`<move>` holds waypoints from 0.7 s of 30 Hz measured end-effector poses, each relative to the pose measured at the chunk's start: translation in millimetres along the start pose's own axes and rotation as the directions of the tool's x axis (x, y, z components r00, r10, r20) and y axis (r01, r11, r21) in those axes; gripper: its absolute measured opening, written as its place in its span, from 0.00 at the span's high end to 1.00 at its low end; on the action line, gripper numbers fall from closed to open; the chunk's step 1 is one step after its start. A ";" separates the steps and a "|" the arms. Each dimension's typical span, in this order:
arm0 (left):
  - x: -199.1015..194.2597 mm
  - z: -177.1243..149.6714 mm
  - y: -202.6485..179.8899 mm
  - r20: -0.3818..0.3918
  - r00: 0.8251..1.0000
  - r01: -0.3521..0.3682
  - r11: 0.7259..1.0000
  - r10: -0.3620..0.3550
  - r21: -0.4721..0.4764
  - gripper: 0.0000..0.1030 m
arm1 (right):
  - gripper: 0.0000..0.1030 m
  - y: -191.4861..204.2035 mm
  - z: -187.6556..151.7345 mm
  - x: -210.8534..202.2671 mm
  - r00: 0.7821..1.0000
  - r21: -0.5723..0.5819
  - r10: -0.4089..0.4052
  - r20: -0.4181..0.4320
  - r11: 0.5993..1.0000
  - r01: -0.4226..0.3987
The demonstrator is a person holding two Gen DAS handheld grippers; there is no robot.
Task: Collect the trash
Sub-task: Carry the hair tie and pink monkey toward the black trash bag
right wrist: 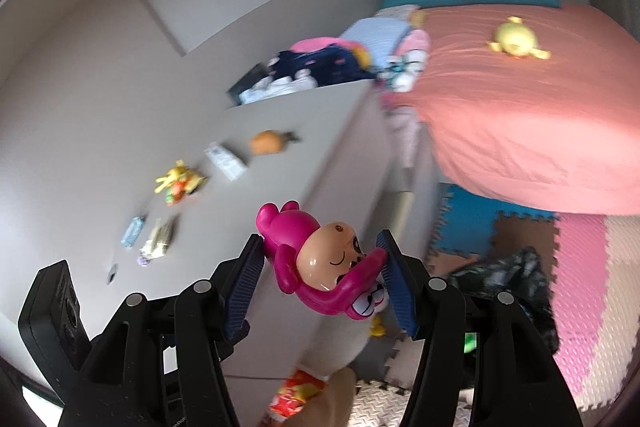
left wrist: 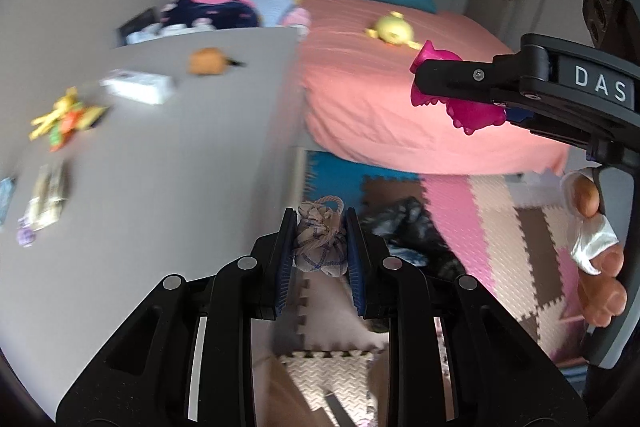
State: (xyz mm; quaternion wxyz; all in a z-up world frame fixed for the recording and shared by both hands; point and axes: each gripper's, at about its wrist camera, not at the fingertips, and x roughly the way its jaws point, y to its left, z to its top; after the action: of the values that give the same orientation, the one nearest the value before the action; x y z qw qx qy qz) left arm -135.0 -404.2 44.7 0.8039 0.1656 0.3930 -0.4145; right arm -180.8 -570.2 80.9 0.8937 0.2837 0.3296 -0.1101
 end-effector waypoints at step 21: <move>70.4 12.6 -116.5 -0.023 0.998 0.064 0.996 -0.063 0.063 0.05 | 0.03 -151.7 -23.6 -38.9 0.973 0.238 -0.230 -0.022 0.944 0.229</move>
State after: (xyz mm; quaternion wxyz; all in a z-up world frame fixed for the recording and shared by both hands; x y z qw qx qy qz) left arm -197.0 -519.4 5.5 0.7804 0.1830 0.3929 -0.4506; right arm -280.9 -679.8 25.6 0.8352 0.3484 0.3420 -0.2532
